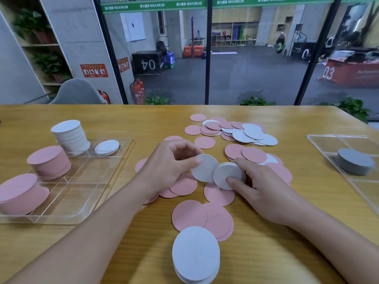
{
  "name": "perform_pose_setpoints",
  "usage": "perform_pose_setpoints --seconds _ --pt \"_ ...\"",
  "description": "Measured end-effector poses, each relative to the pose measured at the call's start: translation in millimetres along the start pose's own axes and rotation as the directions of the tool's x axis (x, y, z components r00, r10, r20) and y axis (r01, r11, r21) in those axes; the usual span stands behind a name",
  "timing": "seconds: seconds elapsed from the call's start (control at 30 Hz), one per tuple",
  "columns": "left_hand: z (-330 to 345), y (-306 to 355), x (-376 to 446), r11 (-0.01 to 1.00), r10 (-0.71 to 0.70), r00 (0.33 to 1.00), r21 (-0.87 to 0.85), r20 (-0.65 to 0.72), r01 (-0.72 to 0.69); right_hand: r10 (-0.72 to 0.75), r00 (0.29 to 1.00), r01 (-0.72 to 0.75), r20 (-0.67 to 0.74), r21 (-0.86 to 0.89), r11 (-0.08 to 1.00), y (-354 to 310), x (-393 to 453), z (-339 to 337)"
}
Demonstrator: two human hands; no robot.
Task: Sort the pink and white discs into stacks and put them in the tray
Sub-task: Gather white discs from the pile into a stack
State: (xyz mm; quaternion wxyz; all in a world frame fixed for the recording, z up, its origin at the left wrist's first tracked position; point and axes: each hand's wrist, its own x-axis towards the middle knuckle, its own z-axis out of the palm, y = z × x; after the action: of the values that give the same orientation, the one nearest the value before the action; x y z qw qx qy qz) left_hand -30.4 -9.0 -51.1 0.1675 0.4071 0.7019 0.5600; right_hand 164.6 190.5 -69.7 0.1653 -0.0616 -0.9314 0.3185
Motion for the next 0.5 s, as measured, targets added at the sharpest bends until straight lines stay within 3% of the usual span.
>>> perform_pose_setpoints --seconds 0.17,0.33,0.5 --pt "10 3 -2 0.998 0.061 0.994 0.026 0.094 -0.063 0.027 0.999 -0.026 -0.031 0.025 0.999 -2 0 -2" --pt "28 3 -9 0.992 0.082 0.975 0.081 0.204 -0.100 -0.012 1.000 0.013 0.014 -0.100 0.995 -6 1 5" --pt "25 -3 -7 0.978 0.120 0.977 0.149 0.176 -0.147 -0.017 1.000 0.018 0.011 -0.089 0.996 -8 1 5"
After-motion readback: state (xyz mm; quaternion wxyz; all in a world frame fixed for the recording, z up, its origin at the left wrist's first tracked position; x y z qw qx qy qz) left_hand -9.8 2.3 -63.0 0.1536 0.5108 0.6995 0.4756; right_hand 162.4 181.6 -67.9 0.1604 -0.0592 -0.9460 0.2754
